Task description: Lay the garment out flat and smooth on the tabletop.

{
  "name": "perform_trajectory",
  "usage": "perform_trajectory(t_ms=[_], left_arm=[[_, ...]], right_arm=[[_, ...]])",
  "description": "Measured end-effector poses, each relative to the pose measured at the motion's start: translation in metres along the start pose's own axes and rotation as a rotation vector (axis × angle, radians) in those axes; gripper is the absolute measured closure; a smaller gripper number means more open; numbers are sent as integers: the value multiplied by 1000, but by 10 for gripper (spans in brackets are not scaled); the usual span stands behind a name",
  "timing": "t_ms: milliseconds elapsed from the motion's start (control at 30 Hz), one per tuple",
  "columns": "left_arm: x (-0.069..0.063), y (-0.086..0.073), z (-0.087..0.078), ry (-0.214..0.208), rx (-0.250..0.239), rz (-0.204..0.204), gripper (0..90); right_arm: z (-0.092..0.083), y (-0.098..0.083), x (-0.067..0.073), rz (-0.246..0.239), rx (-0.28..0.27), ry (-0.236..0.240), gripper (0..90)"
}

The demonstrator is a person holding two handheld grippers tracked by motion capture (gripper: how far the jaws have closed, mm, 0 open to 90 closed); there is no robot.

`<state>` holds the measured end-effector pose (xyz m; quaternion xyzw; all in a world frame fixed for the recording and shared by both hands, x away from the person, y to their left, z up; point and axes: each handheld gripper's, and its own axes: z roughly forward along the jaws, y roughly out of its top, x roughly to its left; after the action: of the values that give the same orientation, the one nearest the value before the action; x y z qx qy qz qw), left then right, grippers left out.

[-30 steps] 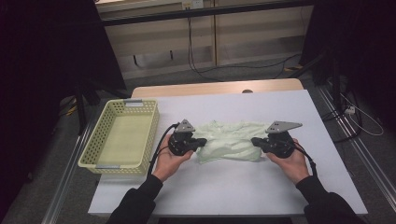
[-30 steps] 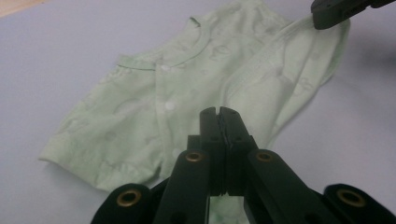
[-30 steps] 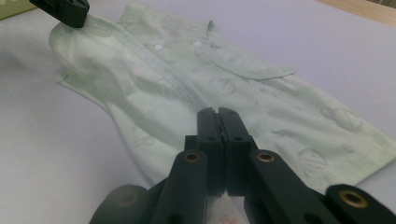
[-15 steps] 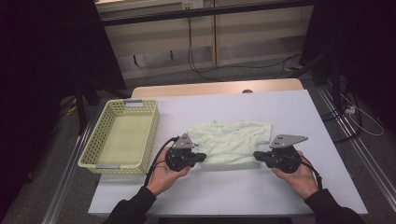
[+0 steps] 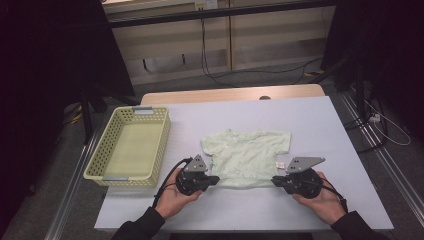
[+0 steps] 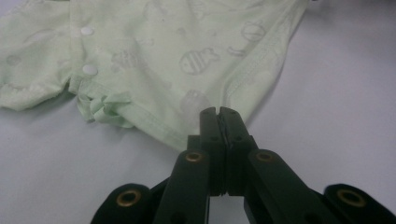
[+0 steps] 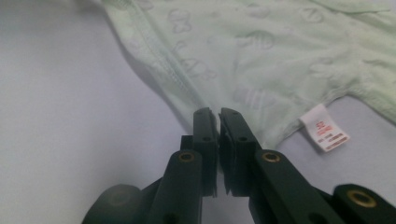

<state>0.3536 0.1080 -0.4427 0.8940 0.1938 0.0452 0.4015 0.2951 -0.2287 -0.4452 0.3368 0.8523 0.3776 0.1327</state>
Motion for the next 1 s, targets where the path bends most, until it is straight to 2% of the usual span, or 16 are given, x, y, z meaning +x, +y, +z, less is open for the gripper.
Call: perform_trajectory(t_ms=[100,200,267,400,433,533,733,800,833,1000], left_arm=[[-2,1,-1,4,-8,10,887],[-4,-1,0,2,-16,-1,863],[-5,-1,1,-2,0,6,838],[-11,-1,3,-8,3,14,769],[-12,-2,3,-10,20,31,752],[-15,-3,9,-1,44,32,680],[-19,-6,8,-19,62,58,660],[-20,-7,9,-17,64,68,648],[-22,-6,8,-13,66,61,636],[-26,-7,9,-18,77,89,601]], right_arm=[[1,-3,5,-16,20,15,835],[1,-5,10,-32,35,17,823],[2,-6,12,-36,44,17,815],[3,-9,16,-48,62,19,789],[3,-9,17,-52,64,15,785],[4,-10,20,-64,73,-2,782],[4,-11,24,-58,71,0,731],[4,-11,26,-61,70,-4,721],[4,-11,26,-57,70,-2,704],[4,-11,29,-51,70,-3,672]])
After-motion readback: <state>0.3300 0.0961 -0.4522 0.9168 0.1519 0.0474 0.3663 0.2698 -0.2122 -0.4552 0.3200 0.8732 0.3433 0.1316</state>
